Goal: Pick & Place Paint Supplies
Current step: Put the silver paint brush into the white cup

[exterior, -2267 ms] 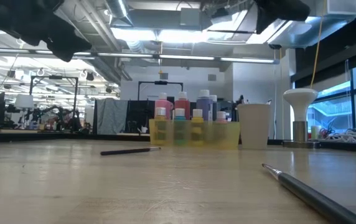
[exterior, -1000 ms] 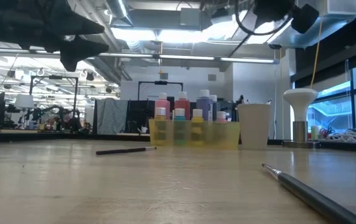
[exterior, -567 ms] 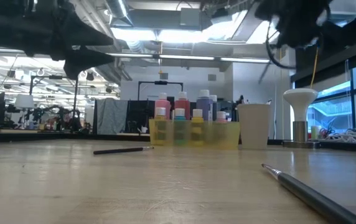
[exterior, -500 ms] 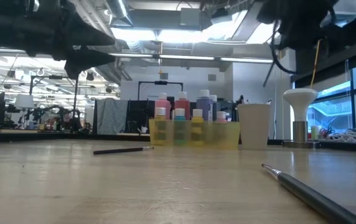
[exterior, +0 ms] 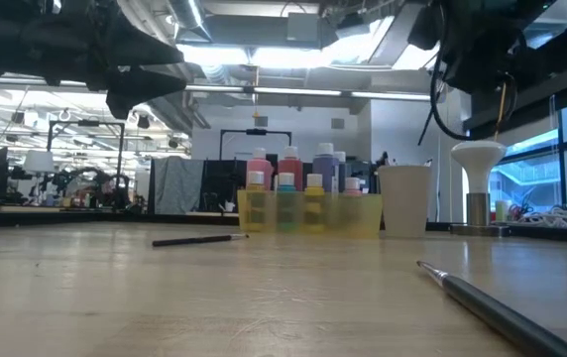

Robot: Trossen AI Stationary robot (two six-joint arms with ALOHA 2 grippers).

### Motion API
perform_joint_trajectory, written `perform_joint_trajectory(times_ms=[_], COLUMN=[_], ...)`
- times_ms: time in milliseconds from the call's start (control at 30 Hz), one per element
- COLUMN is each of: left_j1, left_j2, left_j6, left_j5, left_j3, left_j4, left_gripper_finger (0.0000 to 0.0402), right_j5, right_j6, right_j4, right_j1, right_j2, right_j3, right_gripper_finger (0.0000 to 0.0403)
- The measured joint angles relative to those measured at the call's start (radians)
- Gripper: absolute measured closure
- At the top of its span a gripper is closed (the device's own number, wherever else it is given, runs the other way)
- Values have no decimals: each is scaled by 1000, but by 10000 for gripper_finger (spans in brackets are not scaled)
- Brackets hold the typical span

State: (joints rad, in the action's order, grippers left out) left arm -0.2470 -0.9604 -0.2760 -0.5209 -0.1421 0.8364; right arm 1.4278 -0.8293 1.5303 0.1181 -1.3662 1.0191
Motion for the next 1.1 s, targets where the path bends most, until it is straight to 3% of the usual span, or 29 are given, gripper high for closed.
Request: perform_joint_trajectory(times_ms=[267,867,1100], left_j1=[0,0,0], left_j2=[0,0,0], left_j6=[1,1,2], left_j5=[0,2,71], left_j3=[0,0,0], left_j4=[0,-1,0], left_gripper_finger=[169,171,169], right_j5=[-18,-115,-149], right_j6=[-134,-281,-357], right_j4=[-168,-273,-361], right_j1=[0,-34,-48], right_j2=[-31,-63,-64], right_j3=[0,0,0], right_gripper_finger=[403,403,403])
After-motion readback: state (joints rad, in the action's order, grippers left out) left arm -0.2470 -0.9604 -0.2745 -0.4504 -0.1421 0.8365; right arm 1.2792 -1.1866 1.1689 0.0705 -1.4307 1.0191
